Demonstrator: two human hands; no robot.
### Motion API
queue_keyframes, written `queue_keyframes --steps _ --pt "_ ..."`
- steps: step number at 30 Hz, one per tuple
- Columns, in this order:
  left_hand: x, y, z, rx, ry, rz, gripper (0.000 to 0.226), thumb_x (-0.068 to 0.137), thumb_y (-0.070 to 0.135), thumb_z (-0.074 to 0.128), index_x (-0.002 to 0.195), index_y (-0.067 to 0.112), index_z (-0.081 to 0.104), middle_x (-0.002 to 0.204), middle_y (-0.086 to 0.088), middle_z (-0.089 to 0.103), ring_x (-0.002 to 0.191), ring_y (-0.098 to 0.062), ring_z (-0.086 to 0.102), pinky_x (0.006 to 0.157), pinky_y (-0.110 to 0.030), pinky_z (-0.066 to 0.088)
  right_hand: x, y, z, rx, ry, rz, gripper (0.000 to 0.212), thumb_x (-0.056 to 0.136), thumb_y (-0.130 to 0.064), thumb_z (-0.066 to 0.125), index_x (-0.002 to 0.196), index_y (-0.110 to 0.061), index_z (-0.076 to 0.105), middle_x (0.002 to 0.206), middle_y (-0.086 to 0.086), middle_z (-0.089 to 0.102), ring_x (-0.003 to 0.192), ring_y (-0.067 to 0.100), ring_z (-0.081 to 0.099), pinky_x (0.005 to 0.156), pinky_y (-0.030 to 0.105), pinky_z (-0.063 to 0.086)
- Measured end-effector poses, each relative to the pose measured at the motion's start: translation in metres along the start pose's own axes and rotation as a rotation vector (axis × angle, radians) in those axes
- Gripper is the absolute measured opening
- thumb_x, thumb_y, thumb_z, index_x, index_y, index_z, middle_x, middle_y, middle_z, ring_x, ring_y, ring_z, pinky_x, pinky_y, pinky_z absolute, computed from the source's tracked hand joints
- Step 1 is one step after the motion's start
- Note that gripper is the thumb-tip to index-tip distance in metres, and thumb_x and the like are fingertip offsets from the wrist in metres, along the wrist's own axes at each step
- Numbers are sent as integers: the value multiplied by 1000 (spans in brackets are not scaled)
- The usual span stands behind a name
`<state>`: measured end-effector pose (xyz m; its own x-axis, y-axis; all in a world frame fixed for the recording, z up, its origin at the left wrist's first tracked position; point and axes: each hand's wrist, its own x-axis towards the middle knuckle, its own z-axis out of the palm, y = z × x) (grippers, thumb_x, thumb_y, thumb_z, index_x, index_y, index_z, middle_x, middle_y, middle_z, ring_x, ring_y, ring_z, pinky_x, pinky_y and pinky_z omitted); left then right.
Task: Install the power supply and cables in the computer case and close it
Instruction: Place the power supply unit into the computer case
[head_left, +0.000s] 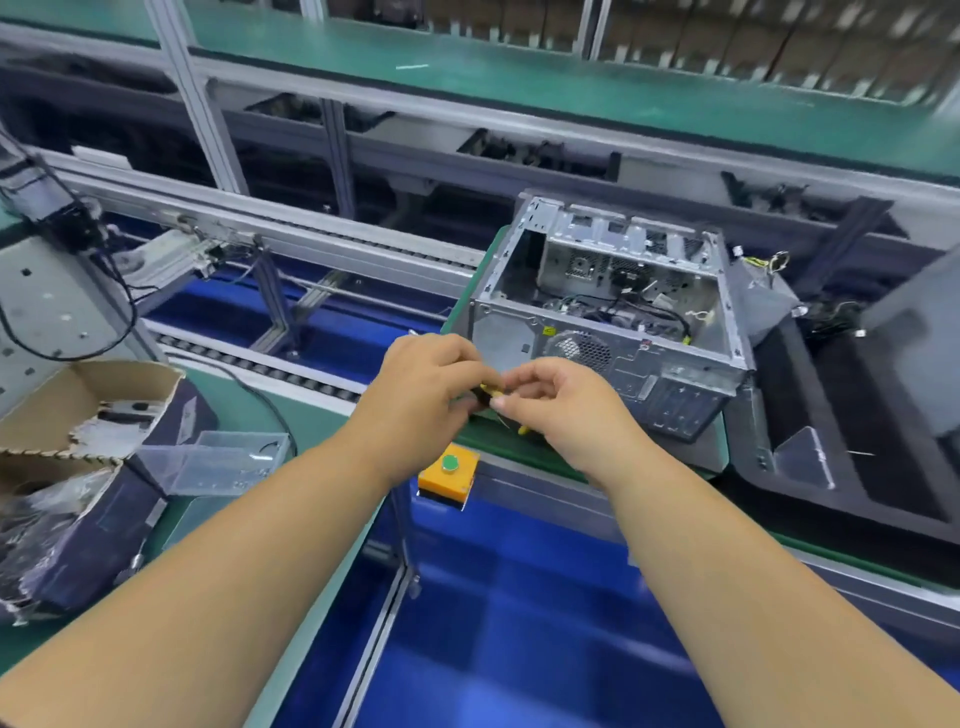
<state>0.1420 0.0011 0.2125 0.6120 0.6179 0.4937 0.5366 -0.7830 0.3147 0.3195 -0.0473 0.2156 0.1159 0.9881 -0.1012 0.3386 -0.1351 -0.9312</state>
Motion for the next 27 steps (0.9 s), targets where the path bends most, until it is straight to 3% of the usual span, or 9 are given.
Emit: queue_keyframes --steps 3,7,11,16,22,23,27 --pt "23 19 10 2 48 56 30 75 4 77 100 20 76 96 3 66 90 -24 60 82 -48 41 1 2 -34 -11 -3 -8 22 78 -25 82 95 -31 69 76 -8 72 71 9 68 78 38 55" --pt "58 52 30 0 103 41 37 79 1 72 110 21 73 121 -1 61 112 -26 56 98 -43 36 1 7 -78 8 33 -27 17 82 -16 77 93 -28 73 82 -1 73 83 21 71 80 42 59" --pt "96 77 48 -64 146 -25 48 82 9 71 128 22 61 137 -2 49 128 -23 43 107 -44 35 1 18 -124 68 98 -8 14 88 -12 71 93 -25 71 91 5 72 74 10 67 60 21 51" --pt "135 100 80 -176 97 -99 33 84 13 70 117 20 68 129 0 51 126 -18 45 107 -35 36 5 35 -189 97 198 42 13 90 -15 68 90 -28 66 80 -5 67 65 6 62 57 19 45" --pt "169 121 122 -245 22 -171 19 88 17 66 105 26 71 116 12 54 113 -2 48 93 -5 32 16 64 -249 69 245 111 16 91 -16 67 107 -13 66 86 3 66 67 9 60 56 19 45" --pt "173 123 127 -257 19 -182 19 88 18 66 104 28 71 115 14 54 112 -1 48 92 -3 31 19 70 -257 72 255 122 14 91 -15 67 104 -13 66 82 2 64 66 9 59 57 20 46" --pt "184 128 145 -334 -14 -232 22 88 20 66 97 39 69 110 17 58 108 1 52 96 -22 41 31 99 -282 35 268 216 6 89 -15 66 93 -11 65 71 3 60 64 15 54 65 30 48"
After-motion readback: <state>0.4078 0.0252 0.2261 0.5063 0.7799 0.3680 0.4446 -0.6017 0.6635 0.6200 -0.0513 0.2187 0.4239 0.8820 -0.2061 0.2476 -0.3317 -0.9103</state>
